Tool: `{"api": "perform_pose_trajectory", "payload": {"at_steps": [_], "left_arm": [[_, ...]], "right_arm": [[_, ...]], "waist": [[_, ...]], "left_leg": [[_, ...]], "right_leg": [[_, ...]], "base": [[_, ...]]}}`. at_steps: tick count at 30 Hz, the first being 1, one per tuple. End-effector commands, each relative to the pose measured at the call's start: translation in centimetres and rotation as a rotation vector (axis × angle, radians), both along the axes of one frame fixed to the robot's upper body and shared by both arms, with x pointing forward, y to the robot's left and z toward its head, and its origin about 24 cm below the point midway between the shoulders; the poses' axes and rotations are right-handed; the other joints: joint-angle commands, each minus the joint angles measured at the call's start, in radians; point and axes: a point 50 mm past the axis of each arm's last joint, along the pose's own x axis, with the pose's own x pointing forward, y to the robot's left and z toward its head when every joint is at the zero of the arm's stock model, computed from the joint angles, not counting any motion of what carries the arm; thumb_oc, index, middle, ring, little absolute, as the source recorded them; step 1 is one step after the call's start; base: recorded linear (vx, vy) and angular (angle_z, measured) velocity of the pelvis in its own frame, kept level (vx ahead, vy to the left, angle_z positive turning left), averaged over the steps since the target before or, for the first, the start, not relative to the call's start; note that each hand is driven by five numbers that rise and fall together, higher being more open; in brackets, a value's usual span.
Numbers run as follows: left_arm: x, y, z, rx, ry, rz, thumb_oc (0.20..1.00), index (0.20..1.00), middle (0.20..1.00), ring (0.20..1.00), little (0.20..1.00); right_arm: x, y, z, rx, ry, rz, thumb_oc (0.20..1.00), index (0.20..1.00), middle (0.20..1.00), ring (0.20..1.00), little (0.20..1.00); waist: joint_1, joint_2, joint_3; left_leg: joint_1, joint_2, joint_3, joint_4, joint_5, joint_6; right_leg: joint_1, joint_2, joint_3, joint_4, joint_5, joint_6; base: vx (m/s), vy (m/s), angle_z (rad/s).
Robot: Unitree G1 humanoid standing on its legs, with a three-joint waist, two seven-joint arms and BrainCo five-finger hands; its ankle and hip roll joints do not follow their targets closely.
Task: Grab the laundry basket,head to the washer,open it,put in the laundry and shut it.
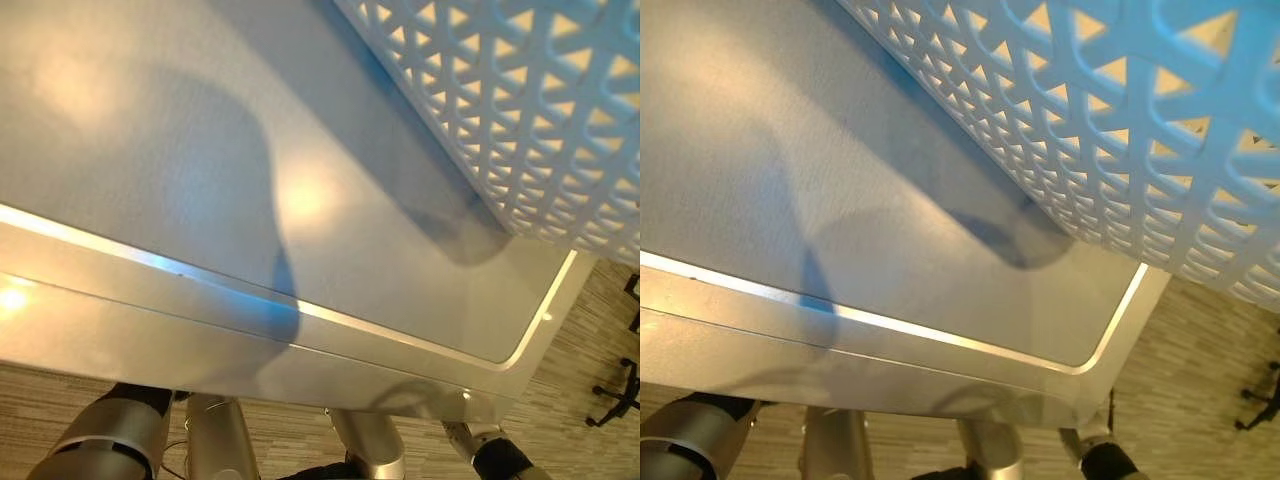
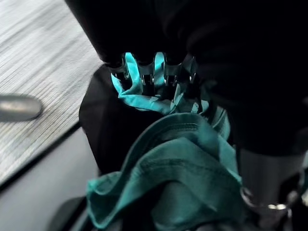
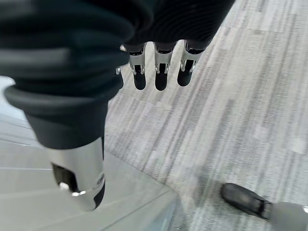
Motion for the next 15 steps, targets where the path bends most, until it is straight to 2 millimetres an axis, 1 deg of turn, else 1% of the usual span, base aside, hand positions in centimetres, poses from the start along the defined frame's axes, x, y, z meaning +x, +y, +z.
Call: {"api": "perform_pose_trajectory", "payload": {"at_steps": [1, 2, 3, 4, 5, 6, 7, 9, 12, 13, 14, 15], "left_arm": [[1.1, 0.4, 11.1, -0.009, -0.391, -0.046, 1.0, 1.0, 1.0, 1.0, 1.0], [0.7, 0.3, 14.8, -0.053, -0.531, -0.051, 1.0, 1.0, 1.0, 1.0, 1.0], [0.6, 0.0, 15.7, -0.051, -0.565, -0.056, 1.0, 1.0, 1.0, 1.0, 1.0], [0.2, -1.4, 17.7, -0.049, -0.653, -0.097, 1.0, 1.0, 1.0, 1.0, 1.0], [-0.1, -2.1, 18.5, -0.05, -0.697, -0.12, 1.0, 1.0, 1.0, 1.0, 1.0], [-0.9, -4.6, 19.8, -0.095, -0.803, -0.187, 1.0, 1.0, 1.0, 1.0, 1.0], [-1.0, -5.4, 19.9, -0.109, -0.818, -0.206, 1.0, 1.0, 1.0, 1.0, 1.0], [-1.4, -7.6, 20.5, -0.168, -0.866, -0.267, 1.0, 1.0, 1.0, 1.0, 1.0], [-1.9, -10.7, 20.9, -0.222, -0.895, -0.355, 1.0, 1.0, 1.0, 1.0, 1.0], [-2.3, -12.6, 20.8, -0.275, -0.904, -0.404, 1.0, 1.0, 1.0, 1.0, 1.0], [-2.3, -12.7, 20.7, -0.277, -0.903, -0.405, 1.0, 1.0, 1.0, 1.0, 1.0], [-2.8, -14.9, 20.4, -0.313, -0.904, -0.468, 1.0, 1.0, 1.0, 1.0, 1.0]], "right_arm": [[0.1, -1.6, 2.0, 0.018, -0.102, -0.055, 1.0, 1.0, 1.0, 1.0, 1.0], [0.0, -1.8, 2.0, 0.009, -0.099, -0.055, 1.0, 1.0, 1.0, 1.0, 1.0], [0.0, -2.0, 1.9, 0.005, -0.094, -0.059, 1.0, 1.0, 1.0, 1.0, 1.0], [-0.2, -2.4, 1.7, -0.012, -0.083, -0.067, 1.0, 1.0, 1.0, 1.0, 1.0], [-0.3, -2.6, 1.6, -0.019, -0.076, -0.072, 1.0, 1.0, 1.0, 1.0, 1.0], [-0.7, -2.9, 1.1, -0.028, -0.051, -0.082, 1.0, 1.0, 1.0, 1.0, 1.0], [-0.7, -3.0, 1.1, -0.028, -0.046, -0.086, 1.0, 1.0, 1.0, 1.0, 1.0], [-0.8, -3.1, 1.0, -0.036, -0.039, -0.084, 1.0, 1.0, 1.0, 1.0, 1.0], [-0.5, -3.2, 1.2, -0.041, -0.047, -0.084, 1.0, 1.0, 1.0, 1.0, 1.0], [-0.4, -3.1, 1.4, -0.042, -0.052, -0.081, 1.0, 1.0, 1.0, 1.0, 1.0], [-0.4, -3.1, 1.3, -0.043, -0.051, -0.083, 1.0, 1.0, 1.0, 1.0, 1.0], [-0.2, -3.0, 1.6, -0.041, -0.059, -0.078, 1.0, 1.0, 1.0, 1.0, 1.0]], "waist": [[-0.017, -0.068, 0.005], [-0.027, -0.066, -0.003], [-0.03, -0.062, -0.005], [-0.032, -0.055, -0.007], [-0.033, -0.052, -0.008], [-0.031, -0.043, -0.01], [-0.031, -0.043, -0.011], [-0.033, -0.043, -0.013], [-0.036, -0.041, -0.013], [-0.04, -0.043, -0.012], [-0.038, -0.041, -0.012], [-0.04, -0.043, -0.01]], "left_leg": [[0.007, -0.039, 0.043, -0.051, -0.052, -0.03], [-0.005, -0.041, 0.042, -0.044, -0.056, -0.027], [-0.01, -0.041, 0.041, -0.041, -0.059, -0.026], [-0.015, -0.044, 0.04, -0.038, -0.062, -0.024], [-0.015, -0.046, 0.039, -0.038, -0.063, -0.023], [-0.012, -0.05, 0.038, -0.041, -0.063, -0.022], [-0.011, -0.051, 0.038, -0.042, -0.063, -0.022], [-0.009, -0.052, 0.036, -0.045, -0.063, -0.021], [-0.004, -0.056, 0.036, -0.053, -0.061, -0.021], [-0.001, -0.057, 0.036, -0.056, -0.062, -0.02], [0.0, -0.058, 0.036, -0.057, -0.062, -0.02], [0.004, -0.059, 0.037, -0.058, -0.064, -0.018]], "right_leg": [[0.057, 0.028, 0.0, 0.094, -0.135, 0.011], [0.045, 0.028, 0.0, 0.103, -0.133, 0.014], [0.037, 0.026, -0.002, 0.108, -0.132, 0.016], [0.033, 0.025, -0.003, 0.113, -0.135, 0.016], [0.032, 0.025, -0.003, 0.114, -0.137, 0.015], [0.033, 0.027, -0.002, 0.114, -0.147, 0.011], [0.033, 0.028, -0.002, 0.114, -0.148, 0.011], [0.03, 0.03, 0.001, 0.116, -0.154, 0.007], [0.03, 0.033, 0.004, 0.115, -0.155, 0.005], [0.032, 0.033, 0.005, 0.114, -0.155, 0.005], [0.032, 0.033, 0.005, 0.114, -0.155, 0.005], [0.034, 0.034, 0.004, 0.113, -0.154, 0.004]], "base": [[0.04, -0.025, 0.01], [0.0, 0.0, 0.0], [0.0, 0.0, 0.0], [0.02, 0.007, -0.03], [0.03, 0.007, -0.04], [0.0, 0.0, 0.0], [0.0, 0.0, 0.0], [0.02, -0.004, 0.06], [0.01, -0.002, 0.1], [0.0, 0.0, 0.0], [0.0, 0.0, 0.0], [0.0, 0.0, 0.0]]}}
